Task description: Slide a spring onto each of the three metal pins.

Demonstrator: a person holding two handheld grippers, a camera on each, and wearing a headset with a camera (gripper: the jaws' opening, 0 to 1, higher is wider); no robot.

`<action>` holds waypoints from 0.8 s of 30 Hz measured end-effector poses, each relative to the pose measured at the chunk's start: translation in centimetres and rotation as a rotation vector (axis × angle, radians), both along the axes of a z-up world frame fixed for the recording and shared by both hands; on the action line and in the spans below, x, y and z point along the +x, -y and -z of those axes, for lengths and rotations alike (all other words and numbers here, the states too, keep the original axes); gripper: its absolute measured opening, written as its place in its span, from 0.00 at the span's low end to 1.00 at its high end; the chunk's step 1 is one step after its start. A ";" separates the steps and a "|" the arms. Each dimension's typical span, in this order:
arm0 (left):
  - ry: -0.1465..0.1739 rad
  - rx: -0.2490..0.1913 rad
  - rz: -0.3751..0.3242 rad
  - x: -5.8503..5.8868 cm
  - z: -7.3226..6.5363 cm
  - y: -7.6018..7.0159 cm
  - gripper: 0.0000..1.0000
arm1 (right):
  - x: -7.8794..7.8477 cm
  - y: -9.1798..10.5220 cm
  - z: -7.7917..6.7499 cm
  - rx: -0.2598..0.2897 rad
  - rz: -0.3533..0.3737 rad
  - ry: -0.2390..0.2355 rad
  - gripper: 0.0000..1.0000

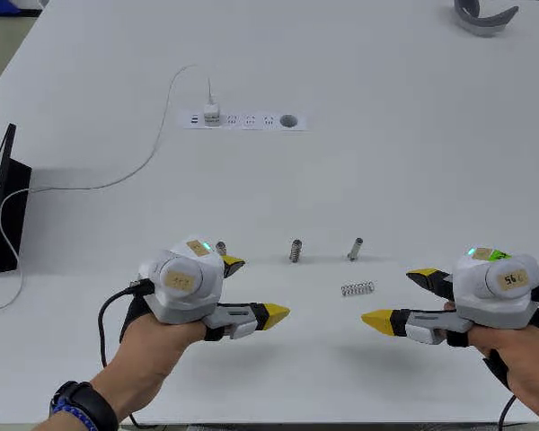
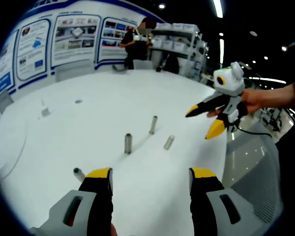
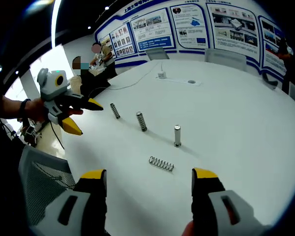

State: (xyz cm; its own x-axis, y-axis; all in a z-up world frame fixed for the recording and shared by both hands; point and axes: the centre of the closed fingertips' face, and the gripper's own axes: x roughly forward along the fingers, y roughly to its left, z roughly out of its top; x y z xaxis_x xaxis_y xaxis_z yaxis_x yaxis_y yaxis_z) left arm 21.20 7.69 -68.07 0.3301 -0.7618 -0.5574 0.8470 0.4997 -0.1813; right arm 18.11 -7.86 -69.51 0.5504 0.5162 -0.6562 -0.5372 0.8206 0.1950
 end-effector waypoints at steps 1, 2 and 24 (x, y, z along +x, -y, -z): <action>0.000 0.001 0.007 -0.1 0.0 0.2 0.64 | -0.1 0.1 0.0 0.000 0.000 0.000 0.72; 0.002 0.003 0.015 -0.1 0.0 0.4 0.64 | -0.2 0.1 0.0 0.000 0.001 0.000 0.72; 0.036 0.064 0.208 -0.5 0.5 6.1 0.61 | -1.4 0.4 0.2 -0.014 -0.013 -0.001 0.72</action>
State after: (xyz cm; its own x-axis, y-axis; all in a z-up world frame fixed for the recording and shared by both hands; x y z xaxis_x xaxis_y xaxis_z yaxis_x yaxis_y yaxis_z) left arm 20.67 1.59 -68.53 0.1901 -0.7792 -0.5973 0.9383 0.3231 -0.1229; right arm 16.74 -8.25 -69.76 0.5435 0.5141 -0.6635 -0.5473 0.8164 0.1843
